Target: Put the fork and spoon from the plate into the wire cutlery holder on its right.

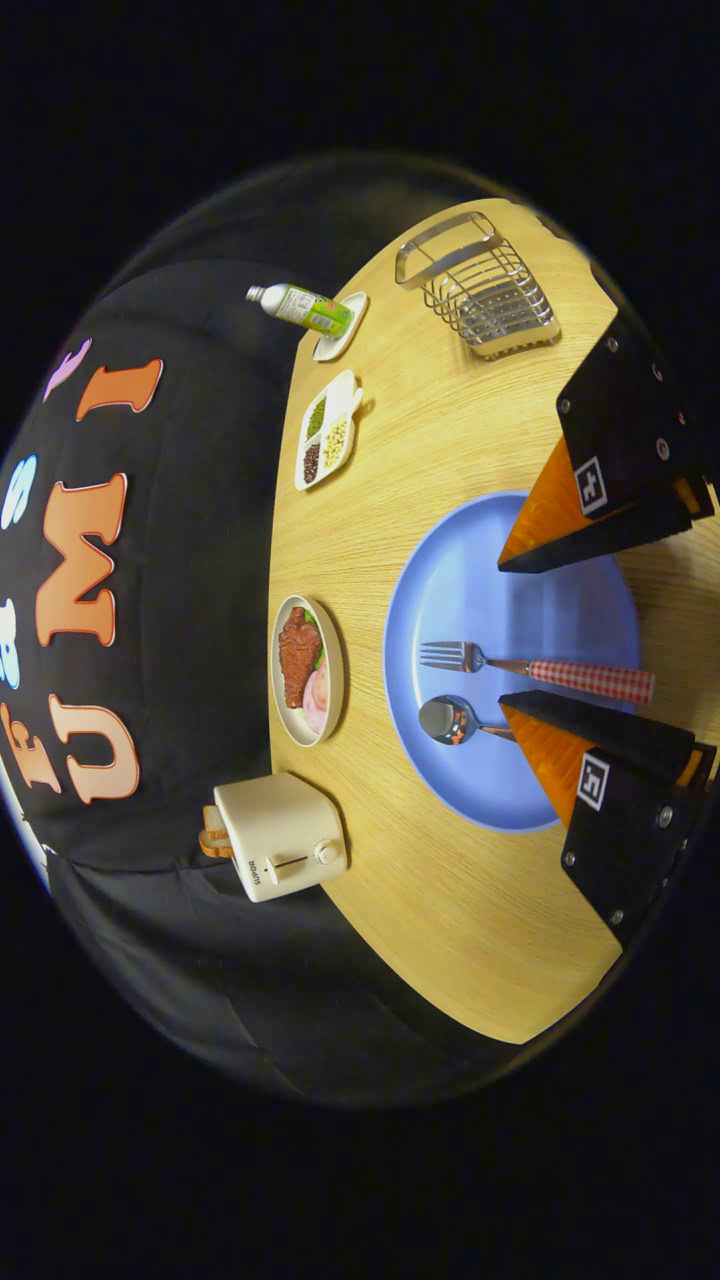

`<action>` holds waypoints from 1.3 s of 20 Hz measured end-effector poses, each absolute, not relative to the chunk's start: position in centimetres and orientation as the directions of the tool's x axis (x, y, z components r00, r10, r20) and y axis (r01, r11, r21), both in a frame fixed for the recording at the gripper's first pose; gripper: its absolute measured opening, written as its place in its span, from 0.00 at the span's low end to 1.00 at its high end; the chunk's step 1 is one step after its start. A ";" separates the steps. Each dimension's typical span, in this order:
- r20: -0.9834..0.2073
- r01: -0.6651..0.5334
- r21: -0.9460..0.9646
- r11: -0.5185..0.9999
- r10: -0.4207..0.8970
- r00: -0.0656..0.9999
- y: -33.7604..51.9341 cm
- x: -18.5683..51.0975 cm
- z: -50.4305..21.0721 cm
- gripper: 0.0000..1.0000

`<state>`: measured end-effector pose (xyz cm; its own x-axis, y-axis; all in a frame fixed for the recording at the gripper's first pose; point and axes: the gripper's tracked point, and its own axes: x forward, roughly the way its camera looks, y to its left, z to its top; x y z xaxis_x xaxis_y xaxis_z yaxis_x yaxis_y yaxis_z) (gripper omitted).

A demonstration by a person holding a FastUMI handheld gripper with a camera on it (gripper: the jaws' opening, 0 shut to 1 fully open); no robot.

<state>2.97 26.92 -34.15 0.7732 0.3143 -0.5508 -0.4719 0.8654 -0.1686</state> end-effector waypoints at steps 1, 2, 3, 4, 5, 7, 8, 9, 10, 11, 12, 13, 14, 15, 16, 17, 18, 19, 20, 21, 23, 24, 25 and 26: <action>-0.562 -0.472 -0.171 0.865 0.308 0.768 26.9 2.9 -34.4 0.66; -0.570 -0.473 -0.173 0.864 0.304 0.764 26.9 2.7 -34.8 0.63; -0.579 -0.475 -0.174 0.863 0.300 0.758 26.9 2.6 -35.1 0.58; -0.590 -0.477 -0.172 0.862 0.298 0.750 27.0 2.5 -35.4 0.55; -0.601 -0.479 -0.170 0.861 0.294 0.743 27.1 2.4 -35.7 0.50; -0.616 -0.480 -0.165 0.862 0.290 0.733 27.1 2.3 -36.0 0.42; -0.620 -0.480 -0.165 0.862 0.288 0.730 27.1 2.3 -36.2 0.39; -0.620 -0.475 -0.169 0.863 0.282 0.732 27.1 2.4 -36.2 0.33; -0.620 -0.473 -0.170 0.864 0.280 0.733 27.1 2.6 -36.3 0.27; -0.622 -0.471 -0.170 0.865 0.277 0.732 27.1 2.6 -36.1 0.14; -0.627 -0.471 -0.167 0.866 0.276 0.729 27.0 2.6 -36.2 0.12; -0.627 -0.463 -0.169 0.870 0.267 0.732 26.9 2.7 -36.0 0.09; -0.626 -0.459 -0.167 0.873 0.266 0.733 26.7 2.8 -35.6 0.08; -0.621 -0.458 -0.157 0.875 0.273 0.735 26.8 2.8 -35.0 0.06; -0.612 -0.456 -0.146 0.878 0.282 0.739 26.9 2.9 -34.2 0.06; -0.608 -0.458 -0.142 0.878 0.288 0.740 26.9 3.0 -33.2 0.06; -0.604 -0.461 -0.140 0.876 0.293 0.741 26.6 3.1 -32.3 0.06; -0.600 -0.464 -0.139 0.875 0.299 0.742 26.4 3.3 -31.2 0.06; -0.596 -0.465 -0.137 0.875 0.303 0.744 26.0 3.5 -30.1 0.06; -0.592 -0.463 -0.134 0.876 0.304 0.746 25.4 3.7 -29.0 0.06; -0.585 -0.447 -0.134 0.884 0.294 0.756 23.7 4.4 -26.6 0.06; -0.580 -0.433 -0.138 0.891 0.282 0.764 22.6 4.8 -25.4 0.06; -0.578 -0.423 -0.140 0.895 0.273 0.769 21.5 5.1 -24.3 0.06; -0.576 -0.411 -0.141 0.901 0.264 0.774 20.4 5.4 -23.2 0.06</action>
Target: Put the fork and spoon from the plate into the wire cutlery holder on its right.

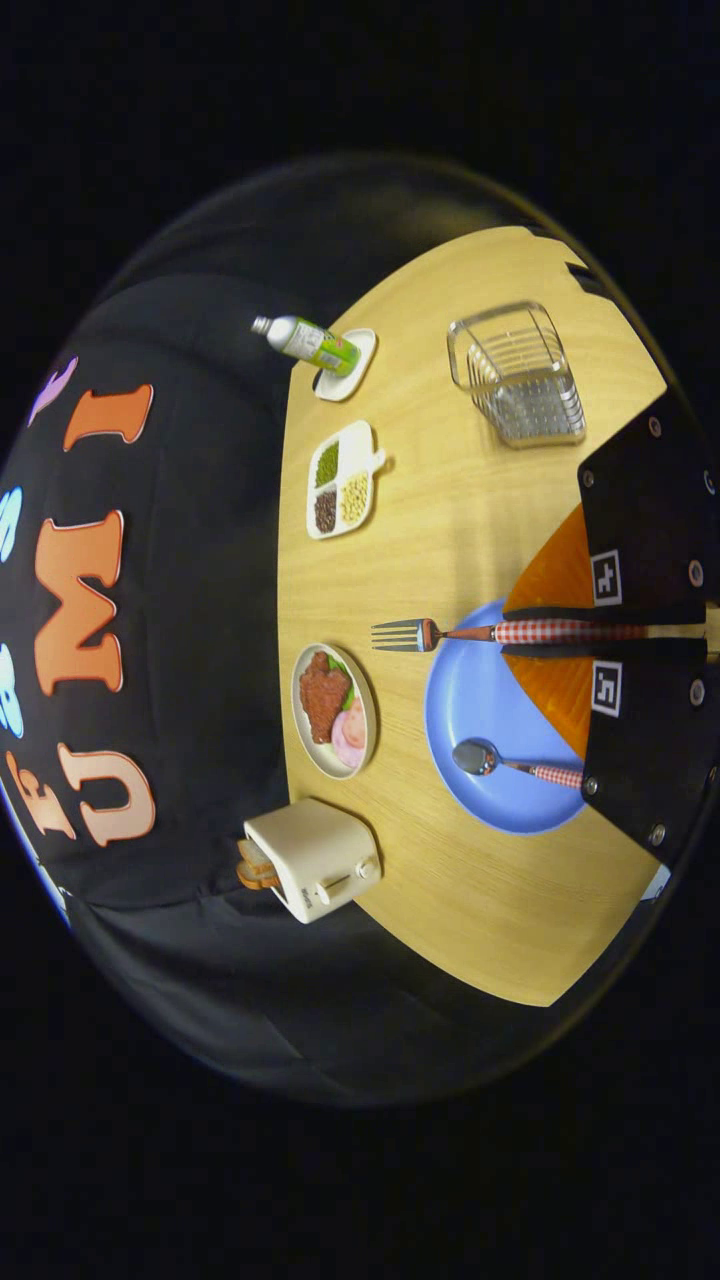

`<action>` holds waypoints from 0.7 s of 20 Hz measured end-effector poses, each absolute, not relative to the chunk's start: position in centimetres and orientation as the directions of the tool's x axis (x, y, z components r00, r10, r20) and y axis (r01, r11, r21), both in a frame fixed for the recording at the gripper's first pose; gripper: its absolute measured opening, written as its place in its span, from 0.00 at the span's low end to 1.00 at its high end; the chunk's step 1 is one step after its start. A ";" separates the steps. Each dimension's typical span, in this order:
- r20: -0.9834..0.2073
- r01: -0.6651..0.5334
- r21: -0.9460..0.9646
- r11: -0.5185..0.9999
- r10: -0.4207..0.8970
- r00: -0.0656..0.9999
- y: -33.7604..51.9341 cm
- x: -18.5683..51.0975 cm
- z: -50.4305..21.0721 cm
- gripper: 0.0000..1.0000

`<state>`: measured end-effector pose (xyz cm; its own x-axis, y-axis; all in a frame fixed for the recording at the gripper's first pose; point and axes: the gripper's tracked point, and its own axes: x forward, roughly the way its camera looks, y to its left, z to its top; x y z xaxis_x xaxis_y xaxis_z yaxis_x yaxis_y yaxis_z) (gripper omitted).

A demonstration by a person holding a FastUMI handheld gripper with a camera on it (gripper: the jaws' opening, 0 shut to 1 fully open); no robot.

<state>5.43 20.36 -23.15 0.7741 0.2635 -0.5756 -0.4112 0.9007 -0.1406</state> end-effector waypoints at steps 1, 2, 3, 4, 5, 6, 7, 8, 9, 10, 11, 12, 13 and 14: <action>-0.575 -0.400 -0.144 0.905 0.252 0.778 19.1 5.7 -22.1 0.06; -0.577 -0.388 -0.151 0.909 0.238 0.781 17.7 6.0 -21.1 0.06; -0.578 -0.377 -0.160 0.912 0.223 0.785 16.4 6.3 -20.2 0.06; -0.581 -0.366 -0.171 0.915 0.207 0.787 14.9 6.6 -19.2 0.06; -0.584 -0.357 -0.181 0.916 0.191 0.789 13.6 6.8 -18.4 0.06; -0.591 -0.348 -0.188 0.919 0.177 0.787 12.3 7.0 -17.8 0.06; -0.604 -0.341 -0.194 0.920 0.162 0.780 11.0 7.0 -17.4 0.06; -0.618 -0.334 -0.196 0.922 0.149 0.772 9.9 7.1 -17.0 0.06; -0.631 -0.326 -0.193 0.925 0.137 0.763 8.9 7.0 -16.8 0.06; -0.647 -0.318 -0.188 0.929 0.126 0.752 8.0 7.0 -16.7 0.06; -0.659 -0.311 -0.187 0.932 0.116 0.743 7.2 6.9 -16.5 0.06; -0.673 -0.308 -0.191 0.932 0.104 0.732 6.3 6.8 -16.6 0.06; -0.689 -0.312 -0.200 0.929 0.093 0.719 5.5 6.5 -16.7 0.06; -0.707 -0.318 -0.208 0.925 0.082 0.702 4.8 6.3 -16.9 0.06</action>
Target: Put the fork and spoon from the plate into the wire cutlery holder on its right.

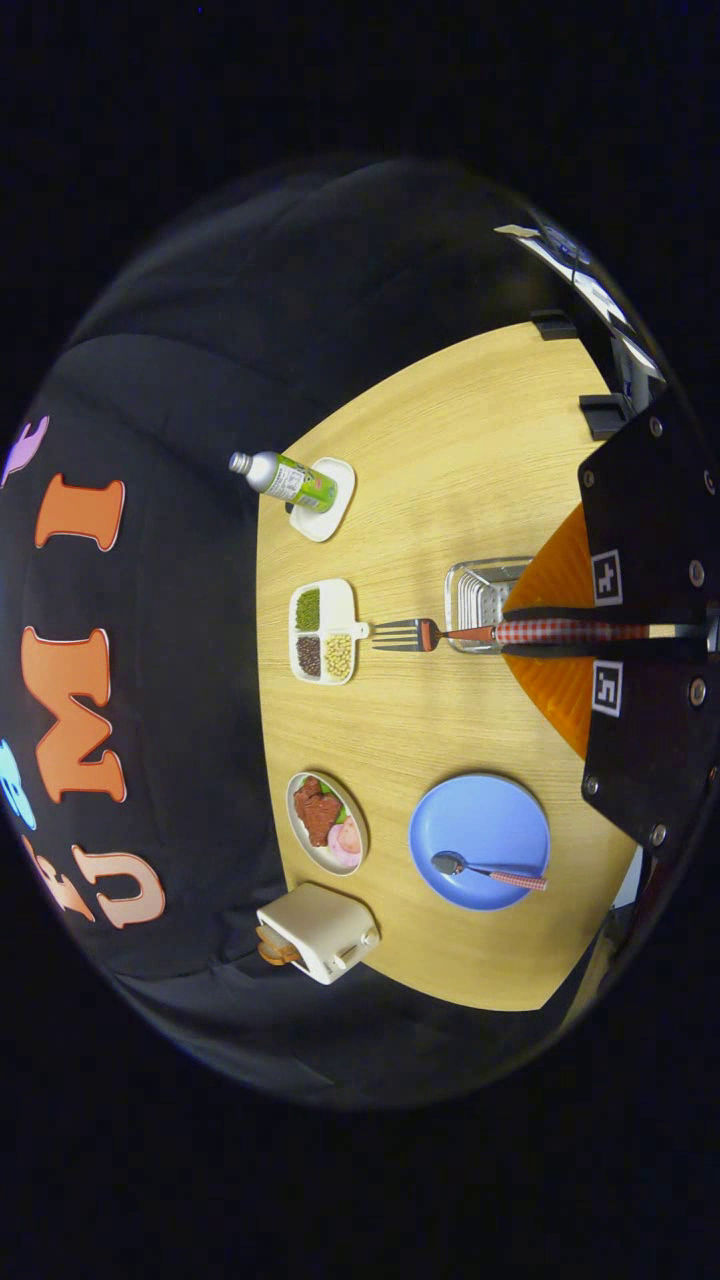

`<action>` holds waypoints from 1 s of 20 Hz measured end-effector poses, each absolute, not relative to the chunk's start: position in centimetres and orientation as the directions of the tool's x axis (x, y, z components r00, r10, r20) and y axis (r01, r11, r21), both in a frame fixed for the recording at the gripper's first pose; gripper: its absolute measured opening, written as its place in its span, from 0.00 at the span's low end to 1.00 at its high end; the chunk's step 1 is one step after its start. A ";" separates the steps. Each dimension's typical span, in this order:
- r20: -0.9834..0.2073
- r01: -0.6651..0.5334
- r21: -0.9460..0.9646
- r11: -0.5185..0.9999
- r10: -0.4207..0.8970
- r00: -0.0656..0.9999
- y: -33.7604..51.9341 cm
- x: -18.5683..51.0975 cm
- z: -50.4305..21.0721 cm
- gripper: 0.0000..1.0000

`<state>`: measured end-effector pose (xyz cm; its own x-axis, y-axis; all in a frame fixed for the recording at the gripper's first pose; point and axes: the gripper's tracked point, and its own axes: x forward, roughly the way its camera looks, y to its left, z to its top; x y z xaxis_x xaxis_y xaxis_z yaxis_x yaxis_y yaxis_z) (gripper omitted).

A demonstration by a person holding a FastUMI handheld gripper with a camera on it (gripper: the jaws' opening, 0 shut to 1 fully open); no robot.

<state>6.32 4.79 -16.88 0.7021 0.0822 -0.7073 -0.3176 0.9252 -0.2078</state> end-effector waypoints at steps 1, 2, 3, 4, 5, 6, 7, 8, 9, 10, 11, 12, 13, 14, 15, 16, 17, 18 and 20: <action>-0.727 -0.323 -0.211 0.923 0.073 0.682 4.2 6.1 -17.1 0.06; -0.750 -0.329 -0.208 0.921 0.066 0.658 3.7 5.7 -17.4 0.06; -0.773 -0.334 -0.202 0.921 0.060 0.631 3.4 5.3 -17.9 0.06; -0.796 -0.343 -0.195 0.919 0.056 0.602 3.2 4.9 -18.2 0.06; -0.816 -0.354 -0.191 0.915 0.053 0.576 3.1 4.6 -18.6 0.06; -0.834 -0.367 -0.196 0.909 0.042 0.550 2.9 4.4 -18.9 0.06; -0.851 -0.378 -0.206 0.903 0.025 0.525 2.6 4.4 -19.2 0.06; -0.867 -0.390 -0.209 0.897 0.015 0.499 2.3 4.3 -19.4 0.06; -0.878 -0.395 -0.206 0.895 0.009 0.478 2.4 4.4 -19.6 0.06; -0.889 -0.401 -0.200 0.894 0.006 0.458 2.3 4.5 -19.6 0.06; -0.897 -0.403 -0.197 0.894 0.002 0.443 2.3 4.7 -19.6 0.06; -0.904 -0.407 -0.197 0.892 -0.004 0.428 2.4 4.9 -19.7 0.06; -0.911 -0.411 -0.197 0.890 -0.011 0.412 2.3 5.1 -19.8 0.06; -0.919 -0.412 -0.192 0.891 -0.016 0.393 2.5 5.2 -20.1 0.06; -0.927 -0.410 -0.186 0.893 -0.021 0.373 2.7 5.3 -20.2 0.06; -0.936 -0.414 -0.177 0.893 -0.022 0.352 2.6 5.2 -20.4 0.06; -0.941 -0.417 -0.176 0.892 -0.029 0.336 2.6 5.2 -20.5 0.06; -0.945 -0.418 -0.178 0.891 -0.036 0.324 2.6 5.1 -20.7 0.06; -0.951 -0.415 -0.174 0.893 -0.043 0.306 2.8 5.3 -21.0 0.06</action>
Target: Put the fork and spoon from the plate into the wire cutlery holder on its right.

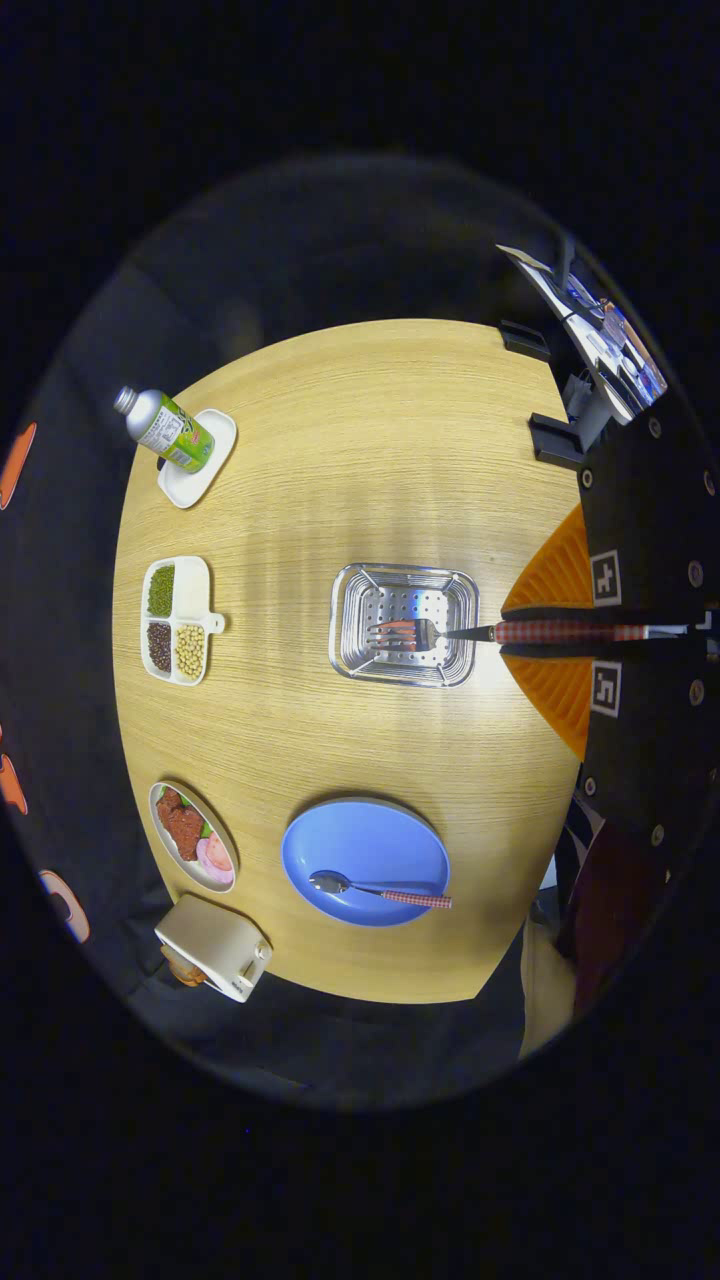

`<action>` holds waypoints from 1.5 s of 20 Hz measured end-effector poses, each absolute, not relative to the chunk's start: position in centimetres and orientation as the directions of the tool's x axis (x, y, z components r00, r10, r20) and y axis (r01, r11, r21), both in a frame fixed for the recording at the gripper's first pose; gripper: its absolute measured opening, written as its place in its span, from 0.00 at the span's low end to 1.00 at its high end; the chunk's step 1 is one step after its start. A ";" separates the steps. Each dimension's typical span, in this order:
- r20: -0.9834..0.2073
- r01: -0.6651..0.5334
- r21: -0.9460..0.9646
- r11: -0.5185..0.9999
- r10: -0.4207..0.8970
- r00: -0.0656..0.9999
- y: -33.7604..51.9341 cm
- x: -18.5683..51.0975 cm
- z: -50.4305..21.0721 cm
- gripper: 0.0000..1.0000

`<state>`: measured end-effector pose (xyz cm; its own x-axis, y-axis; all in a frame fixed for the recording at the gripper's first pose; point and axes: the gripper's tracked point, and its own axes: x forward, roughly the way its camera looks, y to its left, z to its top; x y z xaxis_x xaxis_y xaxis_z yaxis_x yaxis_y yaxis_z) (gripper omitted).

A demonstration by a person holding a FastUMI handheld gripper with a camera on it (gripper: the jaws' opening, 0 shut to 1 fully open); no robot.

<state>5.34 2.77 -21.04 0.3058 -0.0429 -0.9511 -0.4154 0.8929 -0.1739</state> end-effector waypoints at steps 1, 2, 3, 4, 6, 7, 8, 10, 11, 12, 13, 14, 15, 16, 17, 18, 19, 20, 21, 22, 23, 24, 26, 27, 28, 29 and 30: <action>-0.954 -0.412 -0.171 0.895 -0.046 0.295 2.9 5.5 -21.3 0.06; -0.957 -0.407 -0.171 0.897 -0.052 0.286 2.9 5.6 -21.4 0.06; -0.960 -0.403 -0.169 0.899 -0.058 0.273 2.8 5.7 -21.6 0.06; -0.964 -0.394 -0.168 0.904 -0.066 0.257 2.7 5.7 -21.8 0.06; -0.972 -0.375 -0.162 0.913 -0.082 0.220 2.4 5.7 -22.2 0.06; -0.974 -0.365 -0.162 0.917 -0.090 0.206 2.3 5.9 -22.4 0.06; -0.976 -0.358 -0.160 0.920 -0.093 0.196 2.2 6.1 -22.5 0.06; -0.977 -0.350 -0.161 0.923 -0.098 0.190 2.4 6.7 -22.8 0.06; -0.977 -0.352 -0.165 0.921 -0.104 0.187 2.4 6.9 -22.9 0.06; -0.977 -0.355 -0.171 0.919 -0.110 0.184 2.4 7.0 -23.0 0.06; -0.978 -0.355 -0.169 0.919 -0.111 0.178 2.6 7.2 -23.1 0.08; -0.979 -0.352 -0.165 0.921 -0.109 0.175 2.7 7.2 -23.2 0.09; -0.979 -0.349 -0.162 0.923 -0.105 0.177 2.9 7.4 -23.1 0.11; -0.978 -0.345 -0.160 0.925 -0.101 0.184 3.1 7.7 -23.1 0.12; -0.976 -0.342 -0.166 0.925 -0.105 0.190 3.0 7.9 -23.2 0.13; -0.975 -0.343 -0.167 0.924 -0.103 0.197 3.1 8.2 -23.2 0.13; -0.973 -0.341 -0.166 0.925 -0.097 0.209 3.2 8.5 -23.0 0.13; -0.970 -0.340 -0.165 0.926 -0.089 0.228 3.3 8.7 -22.6 0.15; -0.965 -0.340 -0.165 0.926 -0.081 0.248 3.5 9.0 -22.3 0.17; -0.960 -0.335 -0.155 0.929 -0.062 0.272 4.1 9.4 -21.8 0.19; -0.953 -0.338 -0.153 0.929 -0.048 0.300 4.5 9.7 -21.1 0.26; -0.942 -0.348 -0.156 0.924 -0.034 0.334 4.9 10.1 -20.4 0.32; -0.909 -0.369 -0.180 0.912 -0.011 0.416 5.8 10.8 -18.6 0.42; -0.893 -0.375 -0.180 0.909 0.009 0.451 6.5 10.7 -18.0 0.51; -0.880 -0.378 -0.170 0.910 0.032 0.474 7.4 10.4 -17.5 0.56; -0.868 -0.384 -0.156 0.910 0.059 0.492 8.4 10.0 -17.2 0.65; -0.857 -0.392 -0.146 0.908 0.081 0.508 9.2 9.4 -16.9 0.69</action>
<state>9.41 9.17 -16.87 0.5083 0.0815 -0.8573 -0.3924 0.9081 -0.1464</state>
